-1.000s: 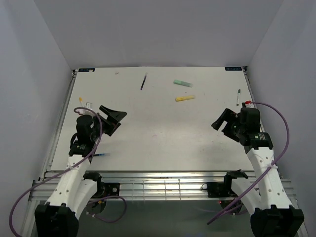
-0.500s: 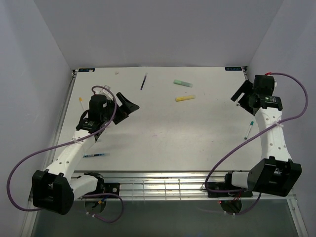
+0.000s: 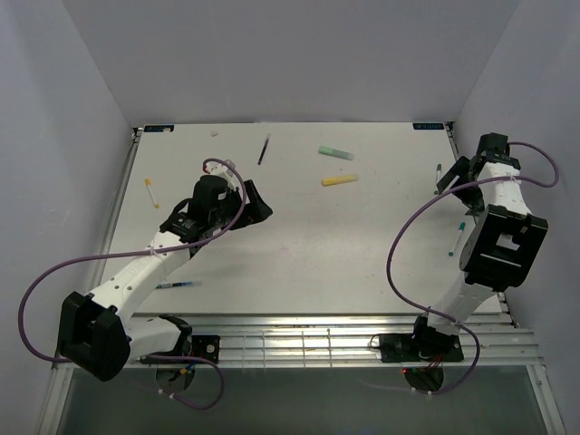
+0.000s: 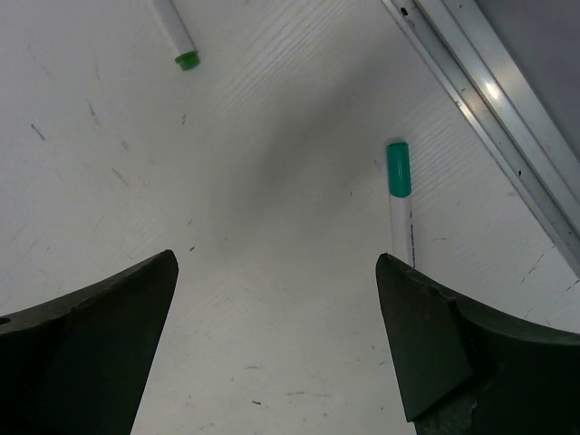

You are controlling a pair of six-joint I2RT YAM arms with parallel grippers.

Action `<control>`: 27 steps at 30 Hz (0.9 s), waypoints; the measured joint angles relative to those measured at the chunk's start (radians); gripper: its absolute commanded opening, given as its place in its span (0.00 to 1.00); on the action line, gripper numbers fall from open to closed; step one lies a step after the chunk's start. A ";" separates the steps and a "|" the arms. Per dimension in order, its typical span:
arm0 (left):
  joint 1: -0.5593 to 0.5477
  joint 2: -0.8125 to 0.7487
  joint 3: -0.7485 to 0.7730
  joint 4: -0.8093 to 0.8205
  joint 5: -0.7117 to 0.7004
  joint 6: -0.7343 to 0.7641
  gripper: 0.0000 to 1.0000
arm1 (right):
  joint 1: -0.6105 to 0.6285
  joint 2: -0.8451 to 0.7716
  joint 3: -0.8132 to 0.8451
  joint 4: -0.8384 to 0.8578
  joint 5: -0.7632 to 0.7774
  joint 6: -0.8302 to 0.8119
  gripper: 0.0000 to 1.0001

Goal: Open the pen caps

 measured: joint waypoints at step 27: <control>0.000 0.005 -0.025 0.067 0.115 0.142 0.81 | -0.071 0.011 -0.334 0.199 0.088 -0.010 0.35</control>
